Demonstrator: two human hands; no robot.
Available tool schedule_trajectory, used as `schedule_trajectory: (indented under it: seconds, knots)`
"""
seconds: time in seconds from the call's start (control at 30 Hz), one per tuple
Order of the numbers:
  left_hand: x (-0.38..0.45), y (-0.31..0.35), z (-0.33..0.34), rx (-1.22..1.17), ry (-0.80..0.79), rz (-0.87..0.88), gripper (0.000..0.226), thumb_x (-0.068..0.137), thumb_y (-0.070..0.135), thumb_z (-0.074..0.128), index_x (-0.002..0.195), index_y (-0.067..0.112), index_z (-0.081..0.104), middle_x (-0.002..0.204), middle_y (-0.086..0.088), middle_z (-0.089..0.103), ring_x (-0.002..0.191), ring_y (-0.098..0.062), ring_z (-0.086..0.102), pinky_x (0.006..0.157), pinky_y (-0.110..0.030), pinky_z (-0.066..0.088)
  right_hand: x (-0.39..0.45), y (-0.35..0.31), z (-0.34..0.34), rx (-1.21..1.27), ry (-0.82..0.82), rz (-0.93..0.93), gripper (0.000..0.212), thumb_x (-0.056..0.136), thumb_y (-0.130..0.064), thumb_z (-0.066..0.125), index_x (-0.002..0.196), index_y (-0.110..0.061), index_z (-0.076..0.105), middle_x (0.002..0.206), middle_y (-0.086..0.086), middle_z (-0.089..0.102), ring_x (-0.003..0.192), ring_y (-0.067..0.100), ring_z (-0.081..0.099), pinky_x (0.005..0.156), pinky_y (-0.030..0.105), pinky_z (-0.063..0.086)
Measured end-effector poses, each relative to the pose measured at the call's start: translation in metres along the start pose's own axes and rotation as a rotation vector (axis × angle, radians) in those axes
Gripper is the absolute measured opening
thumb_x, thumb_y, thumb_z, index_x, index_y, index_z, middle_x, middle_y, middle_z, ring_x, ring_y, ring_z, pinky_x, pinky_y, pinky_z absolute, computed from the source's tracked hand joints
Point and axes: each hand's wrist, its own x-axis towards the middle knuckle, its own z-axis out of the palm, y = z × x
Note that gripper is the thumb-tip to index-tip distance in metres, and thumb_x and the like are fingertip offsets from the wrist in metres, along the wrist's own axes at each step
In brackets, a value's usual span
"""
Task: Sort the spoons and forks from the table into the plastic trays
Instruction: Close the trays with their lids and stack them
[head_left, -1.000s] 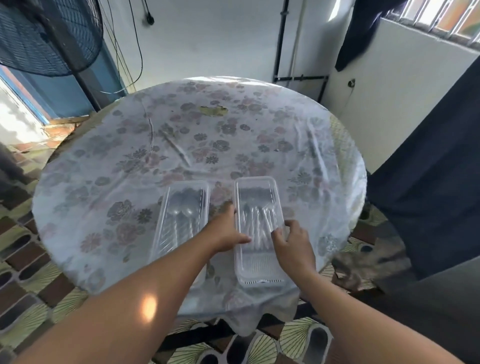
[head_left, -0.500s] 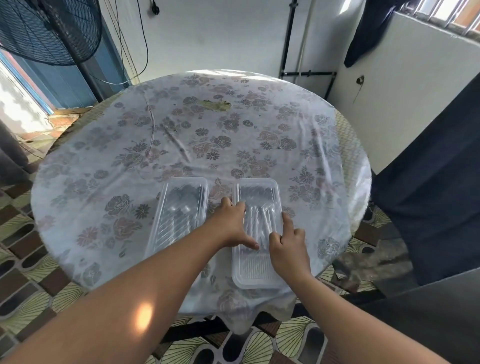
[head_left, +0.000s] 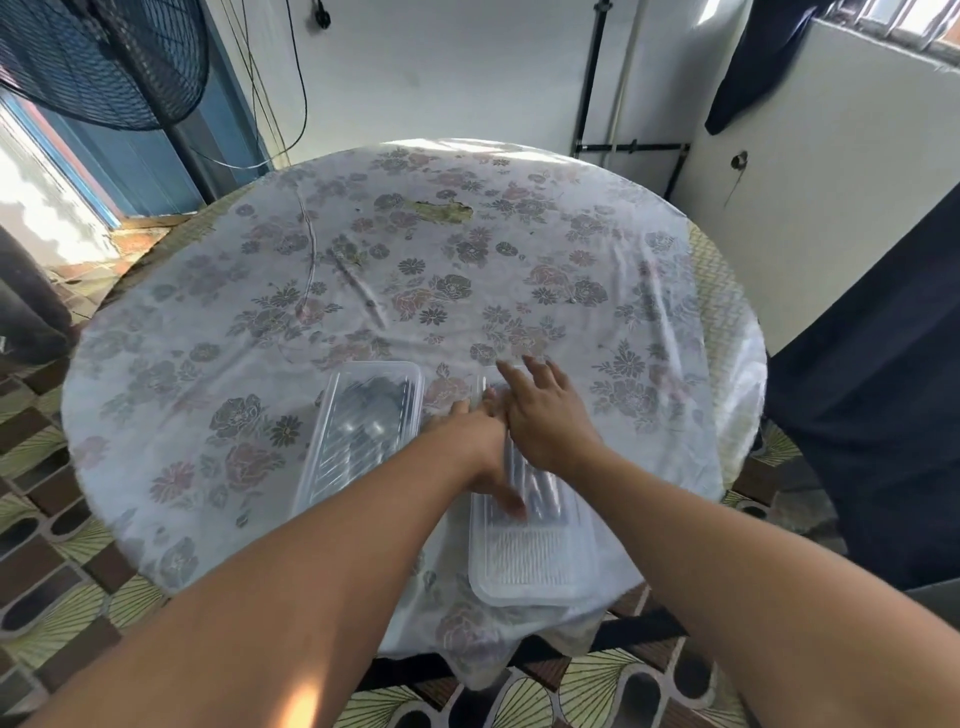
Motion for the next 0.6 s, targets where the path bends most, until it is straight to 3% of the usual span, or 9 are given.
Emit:
schedule_trajectory:
  seconds: [0.1, 0.2, 0.37, 0.5, 0.6]
  knots:
    - [0.002, -0.001, 0.003, 0.002, 0.022, 0.019, 0.153, 0.054, 0.073, 0.087, 0.163, 0.021, -0.007, 0.172, 0.004, -0.009, 0.156, -0.033, 0.002, 0.123, -0.058, 0.02, 0.023, 0.023, 0.017, -0.053, -0.078, 0.059, 0.089, 0.093, -0.071, -0.013, 0.164, -0.028, 0.016, 0.172, 0.003, 0.001, 0.159, 0.032, -0.007, 0.127, 0.055, 0.006]
    - [0.005, -0.001, 0.003, 0.005, 0.0, 0.028, 0.148, 0.055, 0.073, 0.087, 0.164, 0.024, -0.001, 0.172, 0.003, -0.011, 0.157, -0.032, -0.001, 0.123, -0.058, 0.018, 0.026, 0.029, 0.025, -0.155, -0.11, 0.007, 0.115, 0.075, -0.065, -0.042, 0.166, -0.016, 0.009, 0.173, 0.014, -0.001, 0.158, 0.032, -0.012, 0.127, 0.05, -0.003]
    - [0.003, -0.002, 0.0, 0.009, -0.013, 0.028, 0.146, 0.058, 0.073, 0.086, 0.164, 0.025, -0.002, 0.171, 0.002, -0.013, 0.157, -0.032, -0.001, 0.124, -0.057, 0.015, 0.023, 0.022, 0.016, -0.26, -0.105, -0.06, 0.096, 0.085, -0.043, -0.022, 0.158, -0.008, 0.03, 0.173, 0.013, 0.007, 0.158, 0.037, -0.001, 0.127, 0.051, 0.0]
    - [0.001, -0.003, 0.003, -0.008, -0.017, 0.013, 0.148, 0.059, 0.074, 0.084, 0.163, 0.027, -0.011, 0.17, 0.004, -0.021, 0.158, -0.032, -0.001, 0.124, -0.058, 0.014, 0.015, 0.025, 0.023, -0.155, -0.02, 0.037, 0.081, 0.098, -0.052, -0.01, 0.165, -0.01, 0.007, 0.173, 0.01, 0.003, 0.159, 0.027, -0.011, 0.128, 0.046, -0.005]
    - [0.0, -0.003, 0.004, -0.023, -0.021, 0.007, 0.147, 0.062, 0.071, 0.084, 0.162, 0.029, -0.015, 0.168, 0.006, -0.025, 0.158, -0.032, -0.004, 0.124, -0.058, 0.012, -0.027, 0.018, 0.023, -0.046, -0.024, 0.118, 0.078, 0.104, -0.059, 0.006, 0.165, -0.01, -0.005, 0.172, 0.008, -0.015, 0.157, 0.023, -0.019, 0.127, 0.038, -0.012]
